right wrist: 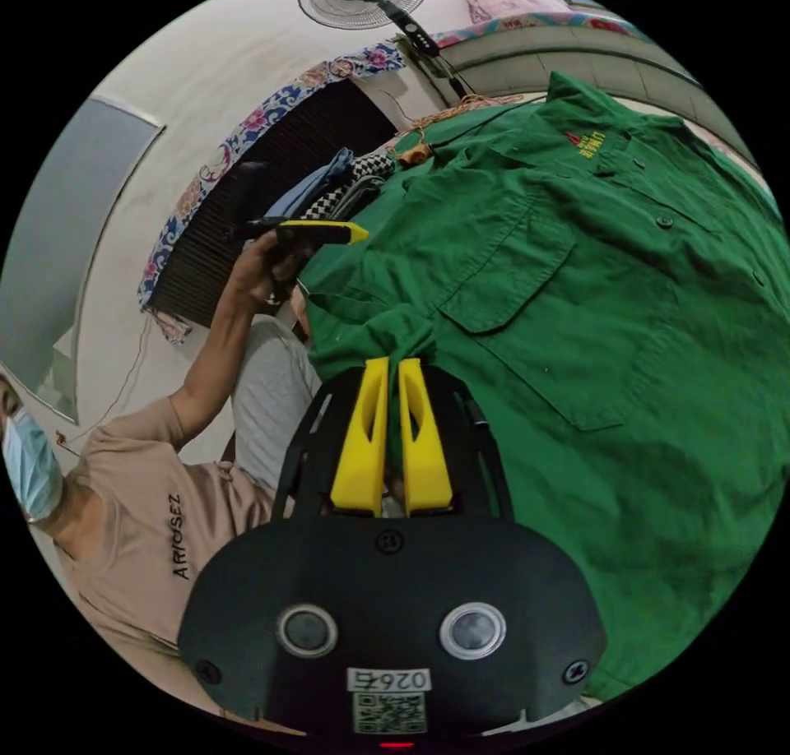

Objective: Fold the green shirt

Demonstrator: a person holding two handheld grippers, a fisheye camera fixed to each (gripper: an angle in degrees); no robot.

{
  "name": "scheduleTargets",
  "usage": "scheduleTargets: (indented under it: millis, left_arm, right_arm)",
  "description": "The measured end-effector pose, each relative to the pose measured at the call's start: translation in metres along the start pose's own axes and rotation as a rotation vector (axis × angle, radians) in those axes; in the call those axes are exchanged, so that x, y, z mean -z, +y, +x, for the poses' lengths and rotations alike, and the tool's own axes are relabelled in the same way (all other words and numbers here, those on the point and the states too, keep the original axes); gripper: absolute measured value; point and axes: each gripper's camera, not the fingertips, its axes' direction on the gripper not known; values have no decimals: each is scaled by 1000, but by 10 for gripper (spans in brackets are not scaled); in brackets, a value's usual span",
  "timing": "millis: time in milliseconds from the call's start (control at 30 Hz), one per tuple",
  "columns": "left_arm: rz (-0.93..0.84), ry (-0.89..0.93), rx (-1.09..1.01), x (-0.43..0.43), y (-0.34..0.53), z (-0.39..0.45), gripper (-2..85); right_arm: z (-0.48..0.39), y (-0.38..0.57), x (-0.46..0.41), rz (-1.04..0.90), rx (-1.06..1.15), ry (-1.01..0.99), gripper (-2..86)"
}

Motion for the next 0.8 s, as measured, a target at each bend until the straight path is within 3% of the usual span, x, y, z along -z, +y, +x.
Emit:
scheduleTargets:
  millis: [167,300,433,533,667,733,800]
  left_arm:
    - [137,138,-153,23,17,25,4]
    - [106,175,-270,19,29,45,100]
    - [232,224,-445,40,50,65,241]
    - [204,222,-536,40,64,77,276]
    - [108,233,-546,21,58,79,239]
    - [-2,311,-538,0,41,80,94]
    - [-100,311,-519,-11,29,79,26]
  right_arm:
    - [-10,15,-24,-35,41,58,41]
    - [-29,35,-25,0,129,90,-1]
    - [-55,68,-5,91,279,146,-8]
    - [-62,92,4,137,335,221,-8]
    - [-52,111,12,202,339,214,-6]
    - [-41,112,13,195,322,181,-2]
    - [-29,110,11,157,303,129,9]
